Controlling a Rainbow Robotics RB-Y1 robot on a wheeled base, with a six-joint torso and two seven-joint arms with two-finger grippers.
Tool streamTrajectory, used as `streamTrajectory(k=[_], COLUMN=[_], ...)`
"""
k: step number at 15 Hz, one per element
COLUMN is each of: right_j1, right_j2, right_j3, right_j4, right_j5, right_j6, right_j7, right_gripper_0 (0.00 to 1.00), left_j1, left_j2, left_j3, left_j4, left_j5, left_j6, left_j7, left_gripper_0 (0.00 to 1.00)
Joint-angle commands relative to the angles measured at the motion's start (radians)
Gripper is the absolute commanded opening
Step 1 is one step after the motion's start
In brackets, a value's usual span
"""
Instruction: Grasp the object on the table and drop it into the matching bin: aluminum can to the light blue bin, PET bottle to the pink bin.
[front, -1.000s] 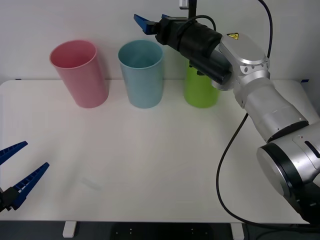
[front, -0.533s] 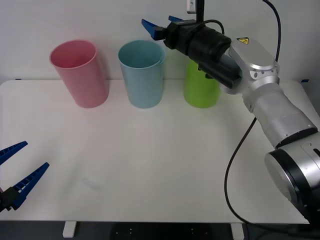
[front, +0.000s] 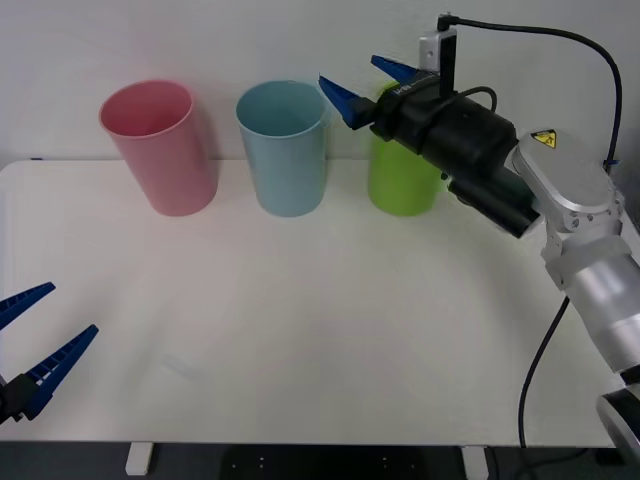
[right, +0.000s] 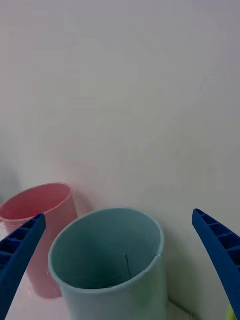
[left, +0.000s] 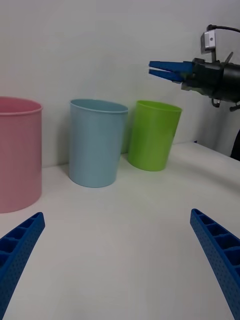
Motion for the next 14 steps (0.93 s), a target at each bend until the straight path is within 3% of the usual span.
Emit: streamTrajectory(k=[1,5,7,10,14], right_j1=[0.138,0.357,0.489,0.664,0.870], right_j2=[-0.060,-0.147,-0.170,-0.170,-0.121], right_j3=[0.000,-0.038,-0.104,-0.221,-0.382], right_j4=[-0.161,-0.391,-0.488,-0.600,-0.681], right_j5=[-0.005,-0.020,-0.021,-0.020,-0.021], right_j6=[0.000,-0.008,-0.074,-0.198,-0.353], right_j7=[0.000,0.015,0.029,0.047,0.078], right_gripper_0=[1.00,1.00,1.00,1.00,1.00], left_j1=[0.000,0.000,0.000,0.000,0.000], left_j2=[0.000,0.000,0.000,0.000,0.000], left_j3=[0.000,0.000,0.000,0.000,0.000], left_j4=[0.000,0.000,0.000,0.000,0.000], left_j5=[0.000,0.000,0.000,0.000,0.000], left_j6=[0.000,0.000,0.000,0.000,0.000], left_j7=[0.000,0.000,0.000,0.000,0.000], left_gripper_0=[1.00,1.00,1.00,1.00,1.00])
